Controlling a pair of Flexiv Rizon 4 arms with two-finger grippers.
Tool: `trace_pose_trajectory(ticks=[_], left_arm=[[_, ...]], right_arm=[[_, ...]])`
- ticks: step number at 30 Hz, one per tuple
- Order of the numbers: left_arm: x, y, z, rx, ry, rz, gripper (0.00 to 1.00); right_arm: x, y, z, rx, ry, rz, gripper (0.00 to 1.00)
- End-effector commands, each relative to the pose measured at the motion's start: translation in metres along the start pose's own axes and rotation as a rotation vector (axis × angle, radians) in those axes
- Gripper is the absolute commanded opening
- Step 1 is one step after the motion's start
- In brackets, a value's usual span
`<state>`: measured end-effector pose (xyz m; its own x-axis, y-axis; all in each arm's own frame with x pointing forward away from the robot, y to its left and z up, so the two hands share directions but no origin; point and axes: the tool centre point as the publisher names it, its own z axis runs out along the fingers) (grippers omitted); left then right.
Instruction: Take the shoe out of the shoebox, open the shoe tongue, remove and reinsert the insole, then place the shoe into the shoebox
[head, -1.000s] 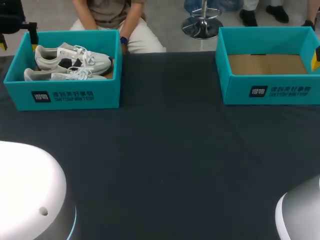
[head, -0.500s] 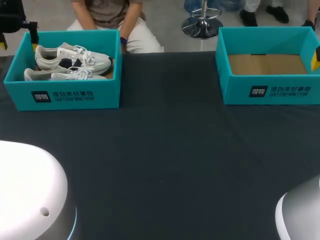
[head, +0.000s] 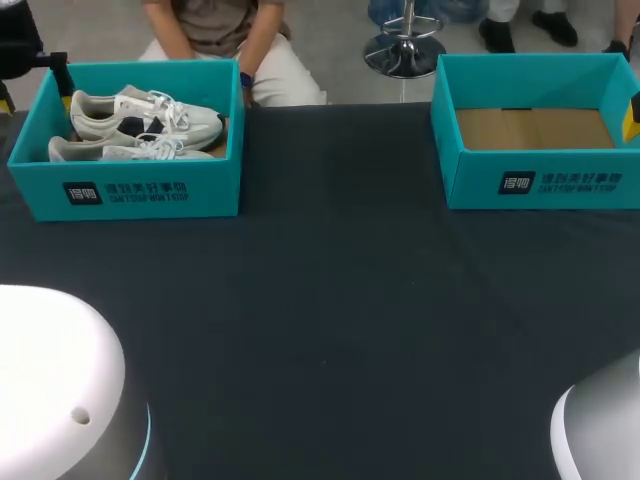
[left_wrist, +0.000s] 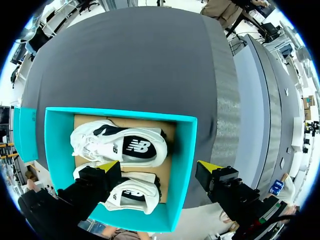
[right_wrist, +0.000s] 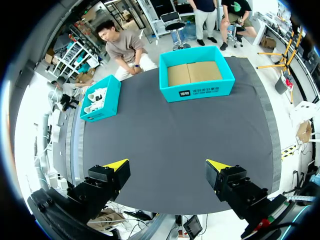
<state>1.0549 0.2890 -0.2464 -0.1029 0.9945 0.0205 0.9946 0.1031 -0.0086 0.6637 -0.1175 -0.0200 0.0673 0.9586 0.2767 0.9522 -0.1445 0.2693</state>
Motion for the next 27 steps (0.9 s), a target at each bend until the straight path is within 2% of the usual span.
trace_pose_trajectory(ticks=[1, 6, 18, 27], left_arm=[[0.001, -0.011, 0.013, -0.025, -0.017, -0.001, 1.00], [-0.001, -0.016, 0.026, -0.032, -0.062, 0.017, 1.00], [-0.009, 0.002, 0.057, -0.001, -0.066, 0.005, 1.00], [-0.010, 0.013, 0.071, 0.005, -0.054, -0.002, 1.00]], right_arm=[[0.001, 0.003, -0.001, 0.007, -0.002, 0.001, 1.00], [0.001, 0.003, -0.001, 0.007, -0.002, 0.001, 1.00], [0.001, 0.003, -0.001, 0.007, -0.002, 0.001, 1.00], [0.001, 0.003, -0.001, 0.007, -0.002, 0.001, 1.00]])
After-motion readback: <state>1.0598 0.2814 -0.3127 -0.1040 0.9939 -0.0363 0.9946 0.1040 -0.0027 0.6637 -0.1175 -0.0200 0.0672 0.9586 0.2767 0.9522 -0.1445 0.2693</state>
